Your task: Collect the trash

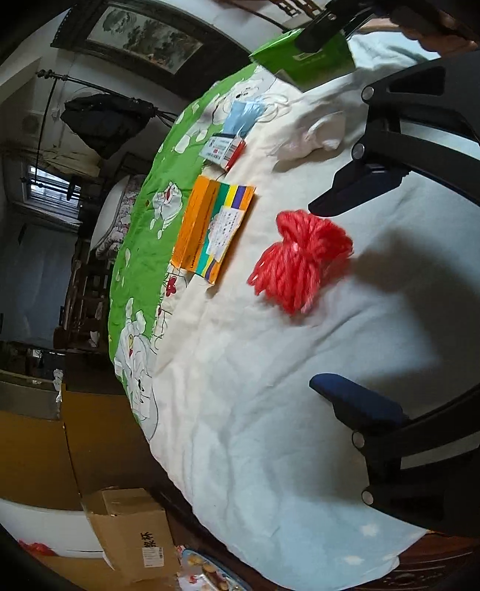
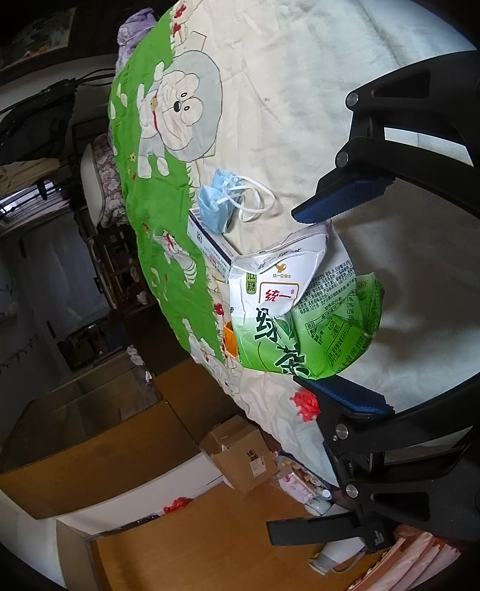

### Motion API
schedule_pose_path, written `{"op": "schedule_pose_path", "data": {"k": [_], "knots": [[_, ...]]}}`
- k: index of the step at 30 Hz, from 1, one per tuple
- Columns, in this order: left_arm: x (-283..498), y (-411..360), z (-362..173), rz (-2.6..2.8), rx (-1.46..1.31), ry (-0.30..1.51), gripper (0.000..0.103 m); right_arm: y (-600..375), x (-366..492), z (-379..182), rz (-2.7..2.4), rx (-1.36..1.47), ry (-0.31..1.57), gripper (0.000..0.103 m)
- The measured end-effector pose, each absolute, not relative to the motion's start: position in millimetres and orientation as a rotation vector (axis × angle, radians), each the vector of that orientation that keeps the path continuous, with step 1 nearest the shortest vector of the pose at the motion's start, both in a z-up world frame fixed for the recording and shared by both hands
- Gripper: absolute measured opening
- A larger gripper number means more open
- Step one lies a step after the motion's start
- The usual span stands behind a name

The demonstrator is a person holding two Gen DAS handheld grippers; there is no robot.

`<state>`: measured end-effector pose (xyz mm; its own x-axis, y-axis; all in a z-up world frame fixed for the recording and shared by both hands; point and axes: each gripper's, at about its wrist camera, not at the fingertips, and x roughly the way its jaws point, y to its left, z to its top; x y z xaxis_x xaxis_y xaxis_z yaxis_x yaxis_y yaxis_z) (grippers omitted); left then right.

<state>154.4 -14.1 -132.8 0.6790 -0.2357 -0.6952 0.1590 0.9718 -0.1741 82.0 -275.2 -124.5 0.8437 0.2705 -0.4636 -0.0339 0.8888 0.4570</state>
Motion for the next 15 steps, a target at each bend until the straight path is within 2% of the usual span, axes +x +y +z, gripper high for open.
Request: {"op": "schedule_pose_path", "data": {"k": [7,11,12,14,15], "knots": [[176.4,-57.3,-142.7,-0.239,0.063,0.788,0.085,-284.0,82.6,-132.5,0.168,0.491,0.56,0.078],[187.0,-60.4,-139.3,-0.263,0.026,0.784,0.083,-285.9,83.4,-135.8,0.168,0.496,0.564,0.078],[187.7,-61.7,-137.0,-0.264,0.031,0.77,0.078,-286.1,83.6,-136.1,0.168,0.498,0.564,0.078],[189.2,-66.2,-134.4,-0.284,0.045,0.759,0.055,-285.7,83.3,-136.6,0.17,0.503,0.565,0.078],[190.1,-68.6,-134.8,-0.306,0.046,0.773,0.039,-285.4,82.5,-136.2,0.169,0.504,0.564,0.078]]}}
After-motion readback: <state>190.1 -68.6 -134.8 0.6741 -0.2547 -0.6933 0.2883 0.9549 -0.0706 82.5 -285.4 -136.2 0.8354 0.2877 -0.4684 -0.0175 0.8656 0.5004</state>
